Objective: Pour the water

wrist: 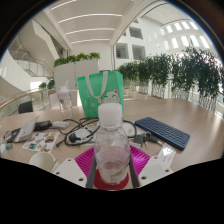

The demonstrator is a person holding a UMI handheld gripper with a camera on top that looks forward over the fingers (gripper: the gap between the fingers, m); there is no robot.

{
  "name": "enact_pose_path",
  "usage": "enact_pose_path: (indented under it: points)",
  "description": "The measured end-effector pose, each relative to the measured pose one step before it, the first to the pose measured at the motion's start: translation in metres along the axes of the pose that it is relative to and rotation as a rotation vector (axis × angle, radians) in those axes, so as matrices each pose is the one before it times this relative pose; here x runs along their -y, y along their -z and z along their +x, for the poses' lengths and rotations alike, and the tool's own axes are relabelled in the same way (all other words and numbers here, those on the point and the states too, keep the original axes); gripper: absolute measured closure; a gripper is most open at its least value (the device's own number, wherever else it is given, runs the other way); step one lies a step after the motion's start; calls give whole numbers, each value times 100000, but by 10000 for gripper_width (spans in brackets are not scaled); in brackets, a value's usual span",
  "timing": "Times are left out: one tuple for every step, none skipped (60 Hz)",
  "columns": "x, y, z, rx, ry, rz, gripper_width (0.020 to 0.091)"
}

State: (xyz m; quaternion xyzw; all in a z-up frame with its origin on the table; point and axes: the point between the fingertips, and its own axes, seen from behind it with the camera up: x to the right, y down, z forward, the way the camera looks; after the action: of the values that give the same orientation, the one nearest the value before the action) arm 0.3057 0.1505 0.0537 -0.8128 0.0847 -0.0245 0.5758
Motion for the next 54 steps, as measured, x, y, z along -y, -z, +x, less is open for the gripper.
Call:
enact_pose_path:
  points:
    - [-203, 111, -36, 188, -462, -1683, 557]
    - [-339, 158, 62, -33, -868, -2312, 530]
    - [-362, 228, 156, -460, -1016, -2481, 483]
    - [-474, 448, 49, -161, -1235, -1795, 426]
    - [-291, 250, 18, -225, -1268, -1318, 363]
    - [52, 414, -43, 26, -1272, -743, 301]
    - [127, 534, -107, 323, -981, -77, 256]
    - [178, 604, -31, 46, -860, 142, 248]
    - [164, 666, -111, 326, -388, 198, 264]
    - [-39, 595, -11, 420, -151, -253, 271]
    - [-306, 533, -149, -245, 260, -277, 271]
    - [-90, 885, -40, -261, 704, -523, 268]
    - [-38, 952, -63, -297, 1026, -354, 266]
    - [24, 1011, -77, -336, 1250, -177, 266]
    - [48, 1032, -47, -446, 1364, -196, 268]
    - [280, 758, 169, -469, 1112, -440, 268]
    - [-79, 578, -156, -782, 1265, -112, 268]
    - [116, 1139, -55, -708, 1000, -113, 269]
    - [143, 1218, -56, -811, 666, -255, 269]
    - [105, 1277, -77, -808, 453, -377, 269]
    - [151, 1302, -222, -450, 485, -331, 269]
    - [211, 1316, -334, -59, 688, -147, 270]
    - [303, 1075, -159, 399, 860, -30, 270]
    - [-12, 816, -416, 23, 874, 2, 269]
    - [210, 1358, -446, -121, 618, -54, 270]
    - [184, 1392, -445, -264, 438, -26, 269]
    - [235, 1396, -542, -121, 452, -32, 269]
    - [204, 1401, -630, 57, 527, -60, 270]
    - [199, 1418, -670, 106, 617, -132, 268]
    - [394, 1559, -680, 402, 607, -234, 267]
    - [-238, 746, -482, 208, 779, -189, 268]
    - [207, 1315, -950, 395, 725, -374, 268]
    - [201, 1246, -1016, 520, 911, -337, 268]
    - [190, 1260, -1016, 724, 1074, -186, 268]
    - [158, 1234, -1050, 764, 1053, 8, 269]
    - [-203, 1666, -317, 894, 825, 414, 268]
    - [128, 837, -1113, 172, 791, 321, 268]
    - [199, 1165, -963, 271, 723, 418, 267]
    - [245, 1109, -992, 411, 691, 606, 264]
    - [246, 1073, -1003, 441, 587, 727, 264]
    - [213, 1061, -1029, 515, 565, 672, 264]
    - [354, 1329, -838, 827, 496, 399, 262]
    - [133, 994, -1038, 779, 348, 472, 264]
    - [49, 832, -1007, 791, 226, 421, 263]
    - [131, 921, -970, 803, 182, 281, 263]
    - [138, 890, -914, 685, 207, 321, 263]
    - [190, 837, -922, 691, 212, 633, 262]
    - [202, 846, -855, 592, 182, 857, 261]
    - [257, 927, -794, 451, 255, 818, 262]
    - [122, 857, -746, 180, 414, 534, 264]
    - [154, 643, -554, -216, 696, 321, 263]
    - [56, 651, -554, -214, 892, 238, 264]
    - [40, 607, -570, 158, 482, 121, 266]
    - [-22, 585, -540, 611, -849, -333, 273]
